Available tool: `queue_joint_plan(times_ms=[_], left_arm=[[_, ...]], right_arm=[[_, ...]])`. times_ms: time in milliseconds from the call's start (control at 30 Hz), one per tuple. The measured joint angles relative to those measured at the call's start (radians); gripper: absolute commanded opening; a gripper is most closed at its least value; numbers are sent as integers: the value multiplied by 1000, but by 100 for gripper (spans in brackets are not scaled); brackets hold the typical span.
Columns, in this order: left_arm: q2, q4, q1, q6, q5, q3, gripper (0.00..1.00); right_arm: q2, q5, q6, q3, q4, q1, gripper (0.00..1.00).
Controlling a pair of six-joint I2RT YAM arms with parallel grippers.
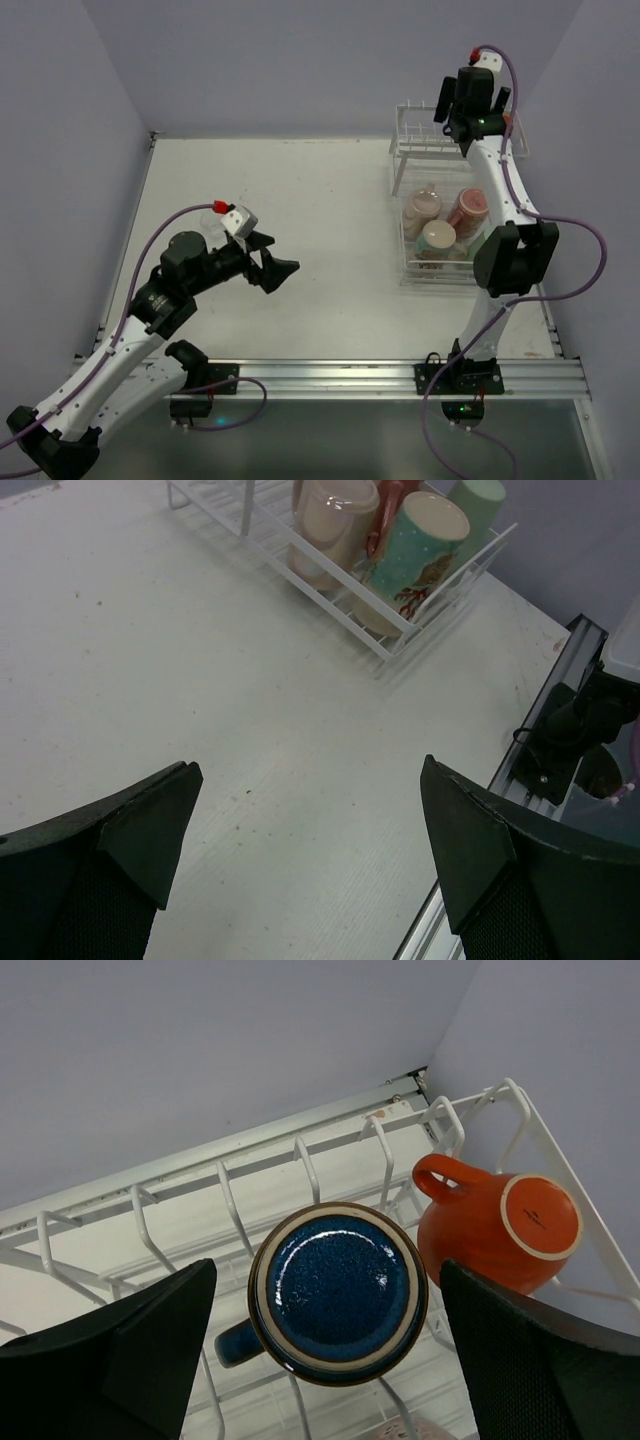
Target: Unload the cups from the dish rack
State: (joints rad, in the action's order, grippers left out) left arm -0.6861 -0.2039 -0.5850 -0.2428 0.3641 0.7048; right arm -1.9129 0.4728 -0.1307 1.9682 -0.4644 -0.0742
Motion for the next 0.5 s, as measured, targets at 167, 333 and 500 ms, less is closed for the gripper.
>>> queue_joint_plan(times_ms=[167, 333, 500], left_arm=[[-2, 0, 0, 0, -11, 0, 100], [-8, 0, 1, 0, -18, 0, 100], [-17, 0, 2, 0, -23, 0, 100]], right_arm=[[-27, -2, -1, 12, 0, 0, 82], [-31, 5, -3, 14, -4, 6, 47], [-28, 6, 4, 11, 6, 6, 33]])
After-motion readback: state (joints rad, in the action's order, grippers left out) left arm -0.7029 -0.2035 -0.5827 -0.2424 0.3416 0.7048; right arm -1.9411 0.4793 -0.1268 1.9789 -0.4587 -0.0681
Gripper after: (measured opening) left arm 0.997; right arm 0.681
